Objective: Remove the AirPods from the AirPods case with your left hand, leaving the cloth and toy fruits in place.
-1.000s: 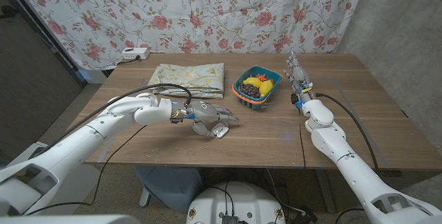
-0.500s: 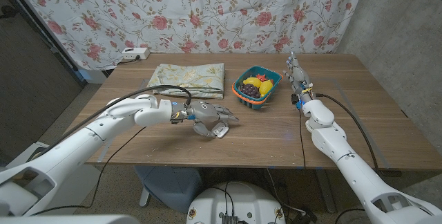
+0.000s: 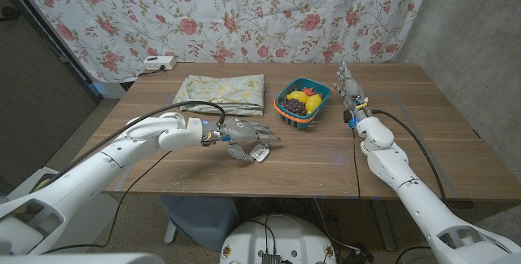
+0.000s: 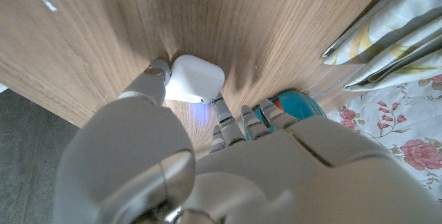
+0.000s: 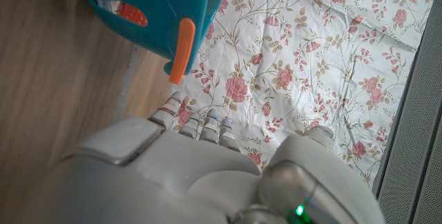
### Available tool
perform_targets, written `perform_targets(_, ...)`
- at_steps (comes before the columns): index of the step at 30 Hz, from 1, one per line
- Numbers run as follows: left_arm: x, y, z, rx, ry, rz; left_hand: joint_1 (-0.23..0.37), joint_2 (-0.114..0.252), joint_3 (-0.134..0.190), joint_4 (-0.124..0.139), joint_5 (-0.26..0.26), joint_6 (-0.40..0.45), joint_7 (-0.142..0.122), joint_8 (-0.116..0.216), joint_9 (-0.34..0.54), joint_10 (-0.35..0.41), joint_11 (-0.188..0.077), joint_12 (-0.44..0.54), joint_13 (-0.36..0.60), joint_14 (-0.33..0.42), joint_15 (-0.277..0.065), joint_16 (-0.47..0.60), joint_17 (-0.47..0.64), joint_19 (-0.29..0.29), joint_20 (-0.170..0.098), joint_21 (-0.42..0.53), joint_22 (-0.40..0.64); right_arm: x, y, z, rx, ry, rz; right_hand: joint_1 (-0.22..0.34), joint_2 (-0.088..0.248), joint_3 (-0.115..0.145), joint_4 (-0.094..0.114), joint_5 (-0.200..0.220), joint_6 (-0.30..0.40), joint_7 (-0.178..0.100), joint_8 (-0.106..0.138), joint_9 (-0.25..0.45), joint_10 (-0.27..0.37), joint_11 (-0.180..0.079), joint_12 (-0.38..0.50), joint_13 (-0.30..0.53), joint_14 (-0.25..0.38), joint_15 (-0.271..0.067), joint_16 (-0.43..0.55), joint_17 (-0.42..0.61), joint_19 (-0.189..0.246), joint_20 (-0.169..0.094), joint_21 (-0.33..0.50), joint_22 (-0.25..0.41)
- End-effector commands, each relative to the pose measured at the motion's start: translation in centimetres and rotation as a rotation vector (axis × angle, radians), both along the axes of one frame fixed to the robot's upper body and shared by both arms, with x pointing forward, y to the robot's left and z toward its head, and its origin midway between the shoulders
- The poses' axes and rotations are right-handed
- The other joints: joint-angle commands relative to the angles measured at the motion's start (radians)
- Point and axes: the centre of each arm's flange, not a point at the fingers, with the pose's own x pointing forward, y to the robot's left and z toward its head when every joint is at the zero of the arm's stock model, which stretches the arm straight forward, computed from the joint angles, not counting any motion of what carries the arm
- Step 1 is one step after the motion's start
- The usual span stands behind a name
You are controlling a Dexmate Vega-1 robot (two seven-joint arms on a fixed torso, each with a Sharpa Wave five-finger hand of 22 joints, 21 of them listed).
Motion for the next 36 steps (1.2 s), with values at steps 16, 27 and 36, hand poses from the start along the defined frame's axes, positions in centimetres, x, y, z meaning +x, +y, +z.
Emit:
perform_targets(16,-0.04,-0.50,-0.66,-0.048,0.027,-0.021,-0.001,0.023,0.026,-0.014,0.004,0.049,-0.002,0.004,0.002,0.144,-0.017,0.072,0.018,0.115,-0.047,0.023,0.009,0.024,-0.003,0.006,0.003,0.30,-0.21,-0.12,-0.002,0.007,0.003,0.004,0.003,0.002,0.000,-0.003,0.000,-0.010,-0.001,0.003,-0.003,-0.003,0.001,0.003,0.002,-0.024,0.004,0.001,-0.009,0.002,0.000,0.003)
perform_targets(27,-0.12,-0.42,-0.62,-0.149,0.042,-0.031,0.051,0.053,0.043,-0.029,0.008,0.066,-0.008,0.001,0.002,0.223,-0.027,0.134,0.052,0.190,-0.081,0.037,0.017,0.065,-0.002,0.014,0.003,0.22,-0.30,-0.15,-0.003,0.008,0.004,0.004,0.003,0.003,0.000,-0.003,0.000,-0.011,-0.001,0.003,-0.004,-0.002,0.000,0.003,0.003,-0.024,0.004,0.000,-0.009,0.002,0.000,0.003)
perform_targets(36,-0.37,-0.36,0.16,-0.236,0.056,-0.018,0.062,0.056,0.030,-0.029,0.006,0.069,-0.010,-0.002,0.002,0.256,-0.028,0.168,0.073,0.220,-0.093,0.047,0.028,0.083,-0.006,0.015,0.002,0.14,-0.32,0.05,-0.008,0.006,0.008,0.003,0.005,0.003,0.001,-0.003,0.001,-0.012,-0.001,0.003,-0.004,-0.002,0.001,0.003,0.004,-0.024,0.005,0.001,-0.009,0.002,0.000,0.003)
